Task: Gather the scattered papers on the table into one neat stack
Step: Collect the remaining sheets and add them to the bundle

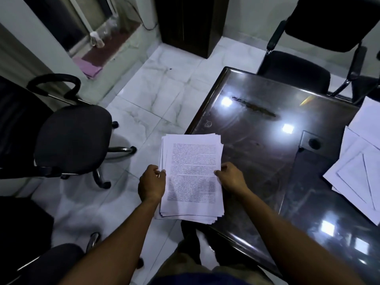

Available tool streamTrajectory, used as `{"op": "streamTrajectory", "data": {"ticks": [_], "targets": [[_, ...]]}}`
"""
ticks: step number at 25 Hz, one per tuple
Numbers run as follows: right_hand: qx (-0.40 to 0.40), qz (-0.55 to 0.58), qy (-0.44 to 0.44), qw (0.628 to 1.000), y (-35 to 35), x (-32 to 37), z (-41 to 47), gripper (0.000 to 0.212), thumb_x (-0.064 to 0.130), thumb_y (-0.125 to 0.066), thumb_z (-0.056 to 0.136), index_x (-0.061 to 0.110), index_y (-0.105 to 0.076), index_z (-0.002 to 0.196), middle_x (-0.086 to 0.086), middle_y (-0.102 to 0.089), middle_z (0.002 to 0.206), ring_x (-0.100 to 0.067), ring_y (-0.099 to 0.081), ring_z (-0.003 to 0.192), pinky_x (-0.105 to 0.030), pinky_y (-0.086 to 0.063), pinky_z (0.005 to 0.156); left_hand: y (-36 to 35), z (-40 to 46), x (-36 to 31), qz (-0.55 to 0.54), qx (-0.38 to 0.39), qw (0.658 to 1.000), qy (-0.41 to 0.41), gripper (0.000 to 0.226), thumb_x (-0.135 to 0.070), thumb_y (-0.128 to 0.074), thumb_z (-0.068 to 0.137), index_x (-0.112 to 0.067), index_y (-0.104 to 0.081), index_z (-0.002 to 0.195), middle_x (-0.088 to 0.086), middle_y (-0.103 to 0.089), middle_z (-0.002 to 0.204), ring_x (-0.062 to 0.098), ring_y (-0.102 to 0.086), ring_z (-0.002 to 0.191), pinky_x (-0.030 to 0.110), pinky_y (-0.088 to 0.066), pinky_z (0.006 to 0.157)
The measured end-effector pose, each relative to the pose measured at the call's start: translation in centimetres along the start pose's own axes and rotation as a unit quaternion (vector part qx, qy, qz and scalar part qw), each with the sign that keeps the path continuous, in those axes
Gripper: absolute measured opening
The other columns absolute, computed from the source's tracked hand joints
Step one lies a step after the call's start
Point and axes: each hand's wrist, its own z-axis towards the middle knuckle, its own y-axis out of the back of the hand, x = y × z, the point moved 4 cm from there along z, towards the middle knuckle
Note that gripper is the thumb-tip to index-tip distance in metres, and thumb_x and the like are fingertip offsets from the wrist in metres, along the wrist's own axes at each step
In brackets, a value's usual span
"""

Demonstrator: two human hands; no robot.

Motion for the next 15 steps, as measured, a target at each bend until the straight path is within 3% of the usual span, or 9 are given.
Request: {"op": "streamTrajectory", "data": {"ticks": [2,6,9,12,15], "targets": [[-0.039,-0.003,-0.007,0.999,1.4,-0.5,0.2,0.030,0.032,-0.065,0.096,0.016,-0.060,0.120,-0.005,-0.067,0.120,-0.014,-0.059,0.089,-0.032,-0.047,0.077,0.4,-0.1,-1.5,0.001,-0.023,0.999,-0.034,0.028,-0.034,-0.061,0.098,-0.015,-0.062,0.119,0.003,-0.068,0.118,0.027,-0.066,0.103,0.040,-0.055,0.085],[-0.086,0.041,-0.015,0.995,5.9,-2.1,-0.2,0.041,0.034,-0.068,0.095,0.015,-0.059,0.130,-0.008,-0.065,0.122,-0.021,-0.060,0.096,-0.032,-0.048,0.084,-0.9,-0.5,-6.4,-0.012,-0.016,0.995,-0.100,0.028,-0.032,-0.060,0.099,-0.016,-0.062,0.122,0.003,-0.065,0.122,0.024,-0.065,0.105,0.032,-0.049,0.083],[-0.118,0.072,-0.021,0.990,11.0,-5.2,-1.1,0.041,0.038,-0.068,0.094,0.016,-0.060,0.128,-0.005,-0.065,0.117,-0.024,-0.063,0.101,-0.036,-0.051,0.087,-4.5,-2.7,-11.6,-0.035,0.051,0.988,-0.143,0.028,-0.031,-0.058,0.100,-0.015,-0.063,0.123,0.003,-0.068,0.122,0.024,-0.066,0.106,0.030,-0.047,0.085],[-0.164,0.117,-0.036,0.979,17.1,-10.2,-2.4,0.041,0.045,-0.070,0.087,0.022,-0.064,0.120,-0.003,-0.071,0.117,-0.026,-0.069,0.102,-0.041,-0.056,0.091,-9.6,-6.5,-16.8,-0.055,0.127,0.971,-0.193,0.025,-0.032,-0.060,0.100,-0.016,-0.064,0.118,0.002,-0.070,0.115,0.025,-0.065,0.106,0.037,-0.052,0.094],[-0.210,0.174,-0.053,0.961,23.4,-15.2,-3.8,0.037,0.044,-0.069,0.085,0.025,-0.064,0.115,-0.003,-0.071,0.113,-0.024,-0.070,0.098,-0.039,-0.058,0.085,-15.0,-10.5,-21.5,-0.043,0.191,0.952,-0.233,0.024,-0.030,-0.062,0.099,-0.014,-0.065,0.117,0.004,-0.070,0.113,0.023,-0.063,0.106,0.037,-0.050,0.097]]}}
